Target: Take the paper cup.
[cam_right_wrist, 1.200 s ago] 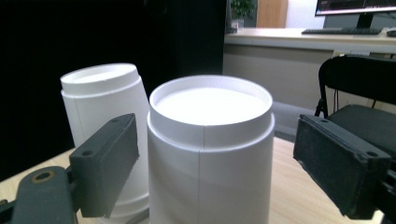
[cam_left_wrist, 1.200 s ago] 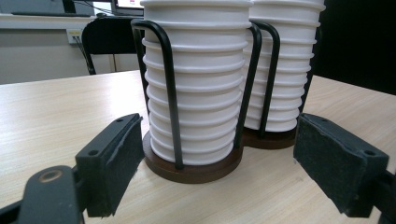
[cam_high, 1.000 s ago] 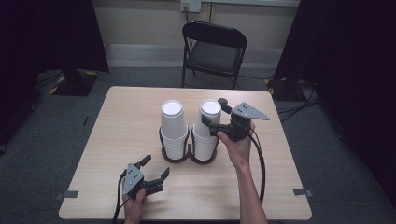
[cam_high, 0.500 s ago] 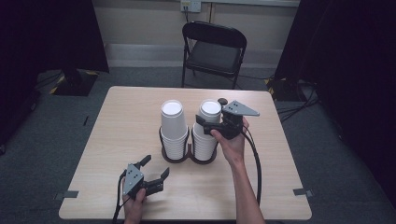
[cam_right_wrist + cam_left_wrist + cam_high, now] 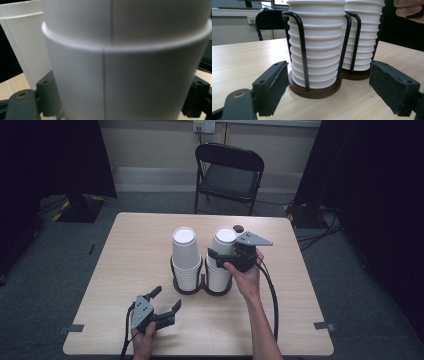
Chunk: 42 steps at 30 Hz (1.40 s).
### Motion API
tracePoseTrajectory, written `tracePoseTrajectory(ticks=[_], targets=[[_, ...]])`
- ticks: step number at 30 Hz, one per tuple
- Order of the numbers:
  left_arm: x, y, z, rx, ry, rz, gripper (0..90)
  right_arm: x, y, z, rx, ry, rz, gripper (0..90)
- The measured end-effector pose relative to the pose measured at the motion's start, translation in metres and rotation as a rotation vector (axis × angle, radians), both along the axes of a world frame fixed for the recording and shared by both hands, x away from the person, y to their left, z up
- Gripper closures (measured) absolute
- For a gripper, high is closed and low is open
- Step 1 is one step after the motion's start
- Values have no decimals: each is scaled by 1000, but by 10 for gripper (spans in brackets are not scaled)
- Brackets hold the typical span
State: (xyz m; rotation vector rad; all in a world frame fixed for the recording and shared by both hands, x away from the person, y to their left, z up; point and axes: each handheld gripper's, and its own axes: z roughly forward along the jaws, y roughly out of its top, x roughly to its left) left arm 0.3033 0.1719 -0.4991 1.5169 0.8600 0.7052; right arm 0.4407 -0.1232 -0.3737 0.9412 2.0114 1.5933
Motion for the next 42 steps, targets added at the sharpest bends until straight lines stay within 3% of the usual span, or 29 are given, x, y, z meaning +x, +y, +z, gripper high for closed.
tracePoseTrajectory(ticks=[12,25,35,38,42], targets=[[-1,0,0,4,-3,6,158,0,0,-8,15,7,-15,124],[-1,0,0,6,-6,7,158,-1,2,-10,-8,16,-23,127],[-1,1,0,13,-12,7,158,0,0,-7,4,16,-12,145],[-1,1,0,14,-11,6,158,-1,1,-4,-17,6,-7,148],[-1,0,0,8,-8,3,159,-2,-1,2,16,-8,-9,150]])
